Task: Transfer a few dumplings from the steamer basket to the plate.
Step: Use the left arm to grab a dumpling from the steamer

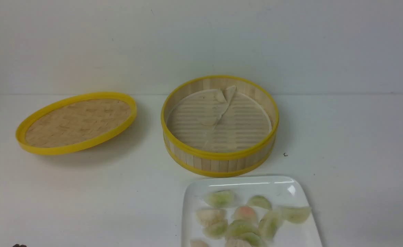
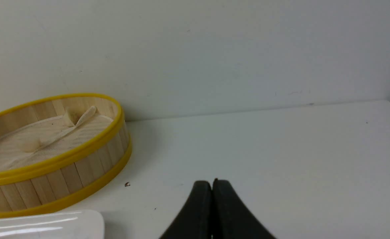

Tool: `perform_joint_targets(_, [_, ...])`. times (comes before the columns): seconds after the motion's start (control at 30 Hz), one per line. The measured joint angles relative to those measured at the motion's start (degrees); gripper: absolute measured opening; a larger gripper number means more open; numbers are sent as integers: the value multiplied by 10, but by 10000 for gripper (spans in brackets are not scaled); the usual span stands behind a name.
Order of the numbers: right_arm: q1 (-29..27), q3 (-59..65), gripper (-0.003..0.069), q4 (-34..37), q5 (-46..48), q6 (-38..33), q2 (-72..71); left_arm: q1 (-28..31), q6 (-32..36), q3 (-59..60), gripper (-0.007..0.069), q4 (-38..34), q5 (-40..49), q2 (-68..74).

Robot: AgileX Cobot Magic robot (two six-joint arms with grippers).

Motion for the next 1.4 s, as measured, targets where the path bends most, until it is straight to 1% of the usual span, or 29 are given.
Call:
perform_joint_targets(0.37, [0,0,-10,0,0,0,0,0,0,0,-6,1,0,0])
perform_joint_targets(0.5, [0,0,-10,0,0,0,0,0,15,0,-6,22,0,0])
perform_joint_targets(0.57, [0,0,-10,0,0,0,0,0,15,0,-6,16,-8,0])
perform_joint_targets(0.7, [0,0,-10,0,0,0,0,0,-29,1,-6,-103,-99,0])
perform_joint_targets(0.73, [0,0,-10,0,0,0,0,0,-40,1,-6,-149,-152,0])
perform_joint_targets(0.77, [0,0,-10,0,0,0,0,0,-41,1,-6,-156,-152,0])
perform_joint_targets(0.8, [0,0,-10,0,0,0,0,0,-46,1,-6,-194,-203,0])
perform_joint_targets(0.87, [0,0,-10,0,0,0,0,0,-46,2,-6,-246,-280,0])
perform_joint_targets(0.9, [0,0,-10,0,0,0,0,0,-46,2,-6,-274,-339,0])
perform_joint_targets(0.93, [0,0,-10,0,0,0,0,0,-48,1,-6,-294,-384,0])
perform_joint_targets(0.97, [0,0,-10,0,0,0,0,0,-48,0,-6,-294,-392,0])
perform_joint_targets(1.0, [0,0,-10,0,0,0,0,-1,-50,-16,-6,-307,-422,1])
perform_joint_targets(1.07, [0,0,-10,0,0,0,0,-2,-50,-55,-6,-303,-402,14])
perform_joint_targets(1.1, [0,0,-10,0,0,0,0,-4,-50,-105,-6,-287,-353,45])
perform_joint_targets(1.13, [0,0,-10,0,0,0,0,-4,-50,-113,-6,-284,-353,51])
perform_joint_targets(1.2, [0,0,-10,0,0,0,0,-12,-50,-239,-6,-238,-179,162])
perform_joint_targets(1.3, [0,0,-10,0,0,0,0,-16,-43,-365,-6,-218,-5,297])
perform_joint_targets(1.37, [0,0,-10,0,0,0,0,-16,-16,-453,-6,-214,111,405])
perform_joint_targets(1.4, [0,0,-10,0,0,0,0,-16,-12,-468,-6,-213,121,416])
